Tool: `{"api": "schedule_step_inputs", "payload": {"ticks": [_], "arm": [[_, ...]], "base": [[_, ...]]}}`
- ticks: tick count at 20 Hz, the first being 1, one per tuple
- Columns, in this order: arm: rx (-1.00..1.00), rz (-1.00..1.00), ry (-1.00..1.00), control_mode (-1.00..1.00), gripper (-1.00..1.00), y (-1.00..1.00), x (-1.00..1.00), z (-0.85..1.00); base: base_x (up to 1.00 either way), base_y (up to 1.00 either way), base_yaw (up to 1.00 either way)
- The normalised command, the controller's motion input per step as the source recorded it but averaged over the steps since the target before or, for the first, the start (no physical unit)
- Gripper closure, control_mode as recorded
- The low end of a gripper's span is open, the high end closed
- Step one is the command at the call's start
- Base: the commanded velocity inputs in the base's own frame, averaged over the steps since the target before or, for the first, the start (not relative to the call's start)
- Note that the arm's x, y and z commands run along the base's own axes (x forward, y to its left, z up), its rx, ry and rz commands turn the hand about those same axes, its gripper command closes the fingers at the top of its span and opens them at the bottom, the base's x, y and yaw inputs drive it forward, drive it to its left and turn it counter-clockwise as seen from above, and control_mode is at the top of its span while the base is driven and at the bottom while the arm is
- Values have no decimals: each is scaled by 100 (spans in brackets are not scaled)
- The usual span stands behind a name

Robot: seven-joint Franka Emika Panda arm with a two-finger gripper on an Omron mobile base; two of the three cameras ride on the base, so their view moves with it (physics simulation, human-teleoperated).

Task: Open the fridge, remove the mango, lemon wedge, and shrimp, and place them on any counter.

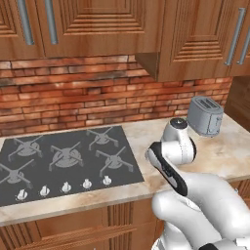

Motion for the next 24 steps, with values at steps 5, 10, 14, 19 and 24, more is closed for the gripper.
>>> {"api": "schedule_step_inputs", "payload": {"ticks": [5, 10, 14, 19, 24], "arm": [[0, 0, 1, -100, 100, 8, 21, -62], [0, 0, 2, -100, 100, 11, 10, -68], [0, 0, 0, -100, 100, 3, 0, -69], [0, 0, -1, -100, 100, -2, 0, -62], [0, 0, -3, -100, 100, 0, 0, -50]], "base": [[0, 0, 0], [0, 0, 0], [0, 0, 0], [0, 0, 0], [0, 0, 0]]}}
